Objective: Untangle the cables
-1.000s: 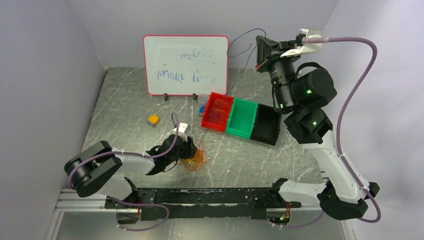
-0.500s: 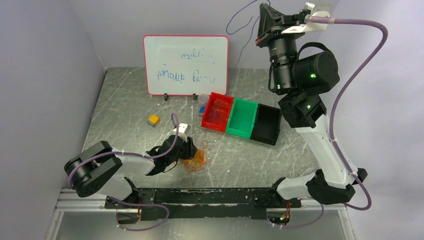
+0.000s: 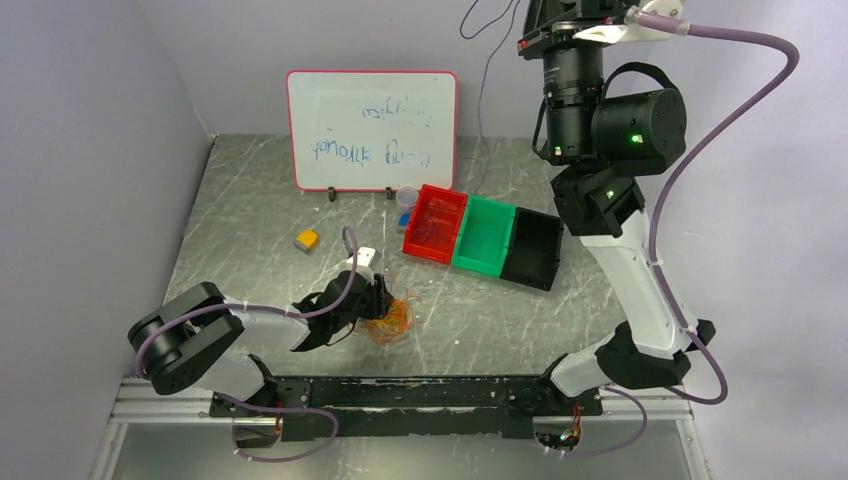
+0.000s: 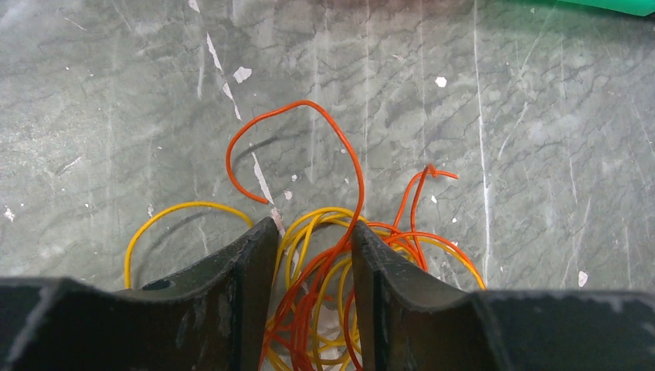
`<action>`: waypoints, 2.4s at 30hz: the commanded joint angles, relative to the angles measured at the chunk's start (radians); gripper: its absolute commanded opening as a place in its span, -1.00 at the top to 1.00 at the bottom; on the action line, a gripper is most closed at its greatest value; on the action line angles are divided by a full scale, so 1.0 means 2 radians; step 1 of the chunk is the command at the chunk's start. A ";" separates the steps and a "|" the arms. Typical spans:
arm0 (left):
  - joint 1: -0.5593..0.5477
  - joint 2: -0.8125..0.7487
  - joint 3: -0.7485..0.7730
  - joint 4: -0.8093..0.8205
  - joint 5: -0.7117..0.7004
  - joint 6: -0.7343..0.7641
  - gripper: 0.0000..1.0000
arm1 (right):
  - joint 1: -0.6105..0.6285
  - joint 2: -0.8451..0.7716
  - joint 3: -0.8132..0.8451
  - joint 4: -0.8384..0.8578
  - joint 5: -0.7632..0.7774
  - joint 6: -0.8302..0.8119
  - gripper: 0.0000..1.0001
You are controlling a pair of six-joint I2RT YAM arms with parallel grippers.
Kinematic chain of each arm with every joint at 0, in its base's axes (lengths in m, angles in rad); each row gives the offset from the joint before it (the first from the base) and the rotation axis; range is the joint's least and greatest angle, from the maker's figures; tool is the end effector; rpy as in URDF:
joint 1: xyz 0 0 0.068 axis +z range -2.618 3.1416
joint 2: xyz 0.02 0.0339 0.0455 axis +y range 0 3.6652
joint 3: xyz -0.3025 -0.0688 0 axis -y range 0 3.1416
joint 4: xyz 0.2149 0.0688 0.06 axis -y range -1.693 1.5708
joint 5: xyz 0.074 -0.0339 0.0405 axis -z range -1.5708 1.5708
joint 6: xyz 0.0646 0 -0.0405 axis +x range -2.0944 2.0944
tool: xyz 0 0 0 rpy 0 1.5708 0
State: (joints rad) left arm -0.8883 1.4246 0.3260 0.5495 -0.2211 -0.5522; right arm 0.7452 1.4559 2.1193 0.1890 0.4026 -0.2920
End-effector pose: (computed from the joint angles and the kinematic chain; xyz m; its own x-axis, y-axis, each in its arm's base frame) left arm 0.1649 -0.1804 0.1772 -0.6155 -0.0541 -0.7863 0.3715 0.8600 -0.3500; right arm 0.1682 0.1208 0.6941 0.6549 0.2439 -0.7152 -0.2567 0.9620 0.0930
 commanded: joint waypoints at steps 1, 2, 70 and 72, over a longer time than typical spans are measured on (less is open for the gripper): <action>-0.006 -0.005 -0.011 -0.023 -0.010 -0.009 0.10 | -0.002 0.008 0.007 0.016 -0.002 -0.017 1.00; -0.006 -0.006 -0.011 -0.025 -0.011 -0.010 0.11 | -0.002 0.008 0.004 0.017 -0.001 -0.019 1.00; -0.006 -0.244 0.048 -0.268 -0.049 0.000 -0.19 | -0.123 0.022 -0.470 0.015 -0.101 0.171 1.00; -0.006 -0.247 0.047 -0.269 -0.048 -0.002 -0.20 | -0.124 0.024 -0.480 0.020 -0.101 0.171 1.00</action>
State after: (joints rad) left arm -0.8940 0.9524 0.4107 0.0265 -0.3080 -0.5537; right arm 0.5037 1.4887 1.1931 0.1841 0.2012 0.0448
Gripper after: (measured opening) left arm 0.600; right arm 0.017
